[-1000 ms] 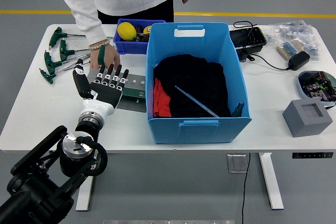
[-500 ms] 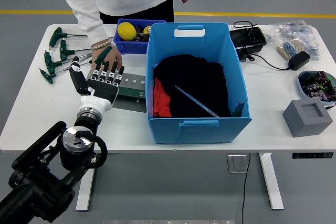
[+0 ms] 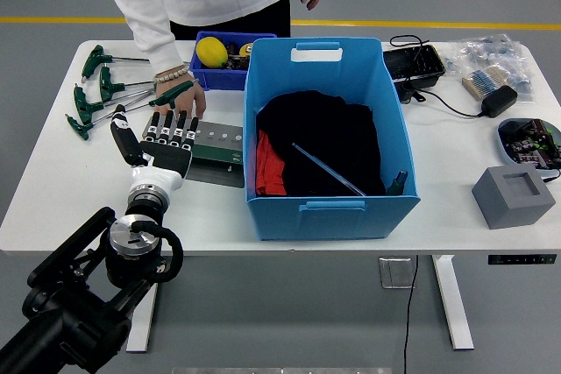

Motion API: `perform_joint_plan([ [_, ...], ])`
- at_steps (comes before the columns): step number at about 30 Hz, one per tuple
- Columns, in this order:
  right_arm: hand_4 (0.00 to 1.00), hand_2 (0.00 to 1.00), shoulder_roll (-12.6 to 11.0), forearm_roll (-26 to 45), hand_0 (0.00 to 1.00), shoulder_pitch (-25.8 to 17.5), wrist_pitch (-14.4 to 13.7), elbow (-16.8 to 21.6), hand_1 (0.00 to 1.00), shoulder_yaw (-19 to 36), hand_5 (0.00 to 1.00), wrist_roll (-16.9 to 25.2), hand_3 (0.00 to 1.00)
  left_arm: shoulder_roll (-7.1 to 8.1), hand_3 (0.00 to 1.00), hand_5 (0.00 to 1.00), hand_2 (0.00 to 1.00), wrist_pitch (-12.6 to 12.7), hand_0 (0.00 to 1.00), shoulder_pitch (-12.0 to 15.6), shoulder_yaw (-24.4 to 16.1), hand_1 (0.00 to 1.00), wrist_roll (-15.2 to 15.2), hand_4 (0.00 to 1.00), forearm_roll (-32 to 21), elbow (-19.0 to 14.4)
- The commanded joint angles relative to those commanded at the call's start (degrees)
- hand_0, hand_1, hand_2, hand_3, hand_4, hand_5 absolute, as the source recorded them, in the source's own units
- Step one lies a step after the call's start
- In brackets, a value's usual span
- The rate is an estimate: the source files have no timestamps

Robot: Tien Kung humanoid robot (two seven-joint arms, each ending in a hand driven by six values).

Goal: Lift tool from toolbox,place it in box,lift tool from toolbox,place it in box

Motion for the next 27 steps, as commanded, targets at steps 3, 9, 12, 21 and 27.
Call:
perform_joint_plan([
  [3,0.782,0.710,0.0,0.1,0.684,0.1,0.0,0.0,0.658,-0.3,0.726,0.1,0.573,0.31,0.998,0.791,0.998,-0.3,0.839,-0.7,0.3,0.873,0.2,0.736,-0.3,1.0],
  [9,0.782,0.710,0.0,0.8,0.684,0.3,0.1,0.0,0.656,-1.1,0.727,0.2,0.573,0.99,0.998,0.816,0.992,-1.1,0.837,-3.1,0.6,0.869,1.5,0.733,-1.3,4.3],
  [12,0.782,0.710,0.0,1.2,0.684,0.4,0.1,0.0,0.656,-1.3,0.727,0.2,0.573,1.11,0.998,0.816,0.992,-1.5,0.837,-4.0,0.7,0.869,1.9,0.733,-2.1,6.0],
  [21,0.782,0.710,0.1,0.3,0.684,0.4,0.1,0.0,0.656,-0.1,0.727,0.1,0.573,0.99,0.717,0.935,0.953,-1.8,0.831,-4.6,0.4,0.859,2.1,0.713,-2.9,9.6],
  [27,0.782,0.711,0.1,-0.1,0.684,0.5,0.1,0.0,0.656,0.1,0.727,0.1,0.573,1.16,0.606,0.970,0.941,-2.3,0.827,-5.0,0.6,0.852,2.5,0.722,-2.8,10.4],
])
